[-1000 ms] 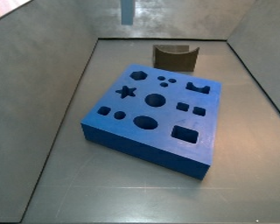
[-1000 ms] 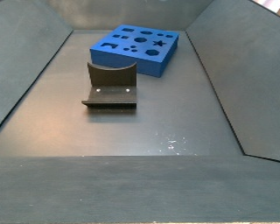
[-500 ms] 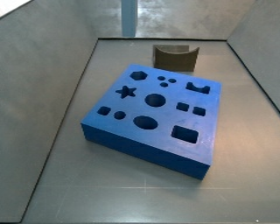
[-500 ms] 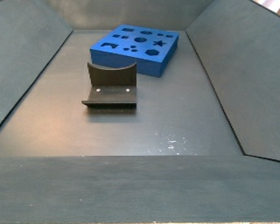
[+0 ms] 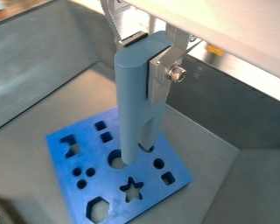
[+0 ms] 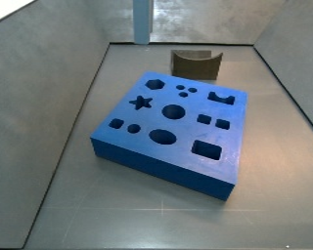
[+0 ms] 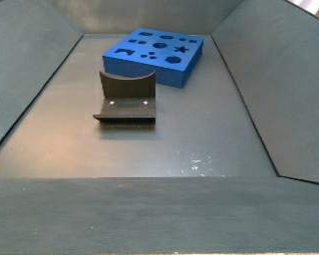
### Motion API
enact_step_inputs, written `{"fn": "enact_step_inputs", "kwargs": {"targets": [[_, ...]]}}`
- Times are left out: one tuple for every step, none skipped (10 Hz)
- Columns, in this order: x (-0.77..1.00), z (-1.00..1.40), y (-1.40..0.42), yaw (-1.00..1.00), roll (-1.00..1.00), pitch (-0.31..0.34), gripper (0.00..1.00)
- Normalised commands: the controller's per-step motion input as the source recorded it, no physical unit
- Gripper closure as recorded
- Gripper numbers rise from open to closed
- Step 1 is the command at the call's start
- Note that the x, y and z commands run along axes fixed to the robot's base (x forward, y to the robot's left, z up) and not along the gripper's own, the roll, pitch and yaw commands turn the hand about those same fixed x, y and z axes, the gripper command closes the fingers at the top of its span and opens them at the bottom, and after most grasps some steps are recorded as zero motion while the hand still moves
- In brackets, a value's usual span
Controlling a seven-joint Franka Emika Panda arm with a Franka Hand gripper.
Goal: Pick up the square-circle object. Move up. Move to above the board. Insert the square-circle object.
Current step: Insert the square-circle object.
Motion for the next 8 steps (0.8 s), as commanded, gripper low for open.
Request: {"fn": "enact_step_inputs", "kwargs": {"targets": [[0.00, -0.26, 0.00, -1.00, 0.00, 0.000, 1.00], [0.00, -0.26, 0.00, -1.00, 0.00, 0.000, 1.00], [0.00, -0.27, 0.00, -1.00, 0.00, 0.000, 1.00], [0.00, -0.27, 0.00, -1.00, 0.00, 0.000, 1.00], [0.00, -0.27, 0.00, -1.00, 0.00, 0.000, 1.00], [0.00, -0.28, 0.00, -1.00, 0.00, 0.000, 1.00], [0.00, -0.29, 0.00, -1.00, 0.00, 0.000, 1.00], [0.00, -0.29, 0.00, -1.00, 0.00, 0.000, 1.00]]}}
